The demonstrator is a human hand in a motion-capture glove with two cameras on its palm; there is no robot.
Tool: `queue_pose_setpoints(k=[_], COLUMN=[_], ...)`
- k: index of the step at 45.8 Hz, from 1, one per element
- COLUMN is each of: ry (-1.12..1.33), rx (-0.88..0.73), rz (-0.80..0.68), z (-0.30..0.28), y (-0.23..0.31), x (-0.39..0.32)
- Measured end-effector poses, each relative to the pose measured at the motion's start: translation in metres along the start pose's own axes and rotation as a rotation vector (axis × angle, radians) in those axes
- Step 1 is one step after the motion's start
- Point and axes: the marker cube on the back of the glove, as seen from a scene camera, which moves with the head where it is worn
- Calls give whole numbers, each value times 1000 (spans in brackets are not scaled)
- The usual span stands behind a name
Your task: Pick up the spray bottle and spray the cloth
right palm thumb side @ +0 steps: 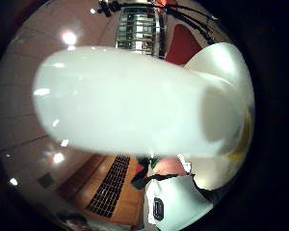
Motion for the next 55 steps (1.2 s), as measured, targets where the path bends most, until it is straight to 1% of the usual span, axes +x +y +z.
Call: queue_pose_setpoints(k=[8,16,22,27,33,44,49,55], ry=[-48,-58,27,193,452,1010,1230,1433], rx=[25,-82,-185,-320,-474,-785,-856,-865], rz=[12,1,-32,-113,-265,-523,-574,-637], z=[15,34,47,59,74,104,113,119], y=[-16,-23,-24,-20,-4,58,84,108], x=[-12,-22,-32,-50,-73,-120,-138,-157])
